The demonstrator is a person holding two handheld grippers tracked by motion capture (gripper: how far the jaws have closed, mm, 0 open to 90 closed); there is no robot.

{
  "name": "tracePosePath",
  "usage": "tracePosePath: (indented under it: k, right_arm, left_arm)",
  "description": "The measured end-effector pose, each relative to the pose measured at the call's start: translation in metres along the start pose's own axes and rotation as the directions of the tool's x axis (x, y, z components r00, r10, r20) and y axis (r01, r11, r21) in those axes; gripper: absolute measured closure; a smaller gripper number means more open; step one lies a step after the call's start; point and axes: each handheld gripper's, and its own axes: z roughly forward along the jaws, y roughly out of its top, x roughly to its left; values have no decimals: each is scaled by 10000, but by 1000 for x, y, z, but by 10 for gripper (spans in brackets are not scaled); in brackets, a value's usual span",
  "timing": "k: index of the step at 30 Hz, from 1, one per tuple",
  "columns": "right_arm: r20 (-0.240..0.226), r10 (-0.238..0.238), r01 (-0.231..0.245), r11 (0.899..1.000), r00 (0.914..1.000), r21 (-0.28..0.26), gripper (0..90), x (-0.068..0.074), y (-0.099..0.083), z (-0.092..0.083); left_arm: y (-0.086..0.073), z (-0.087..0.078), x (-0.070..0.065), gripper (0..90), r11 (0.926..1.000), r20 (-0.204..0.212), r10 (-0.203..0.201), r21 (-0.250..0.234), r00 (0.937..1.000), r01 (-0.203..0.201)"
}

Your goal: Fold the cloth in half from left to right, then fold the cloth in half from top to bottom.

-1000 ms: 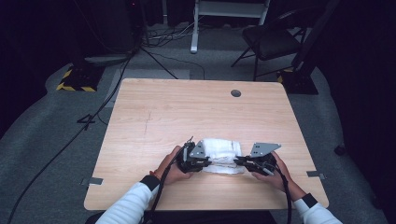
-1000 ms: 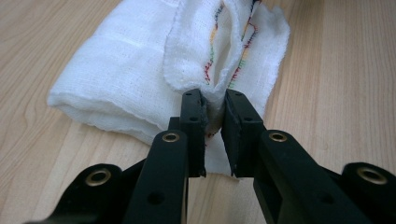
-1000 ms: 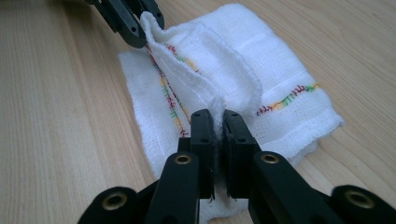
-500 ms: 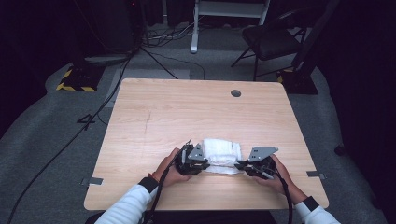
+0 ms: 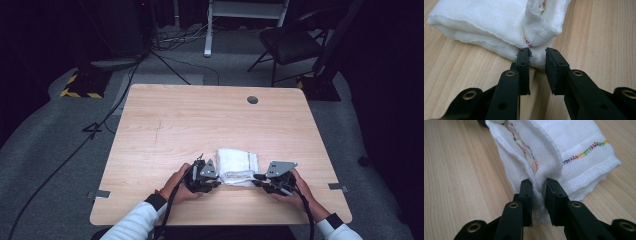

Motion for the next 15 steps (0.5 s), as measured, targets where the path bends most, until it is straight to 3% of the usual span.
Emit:
tracePosePath:
  k: [7, 10, 15]
  right_arm:
    - [-98, 73, -73, 10000, 9999, 24, 749, -2, 0, 1]
    - [-165, 50, -51, 10000, 9999, -28, 728, -2, -1, 0]
    - [-40, 96, -98, 9990, 9999, -432, 655, -4, 5, -10]
  left_arm:
    - [-3, 2, 2, 735, 9996, 108, -264, -70, 9996, 265]
    - [-1, 1, 1, 728, 9998, 29, -193, -40, 9998, 193]
    - [3, -6, 1, 711, 9991, 119, -115, -409, 9999, 120]
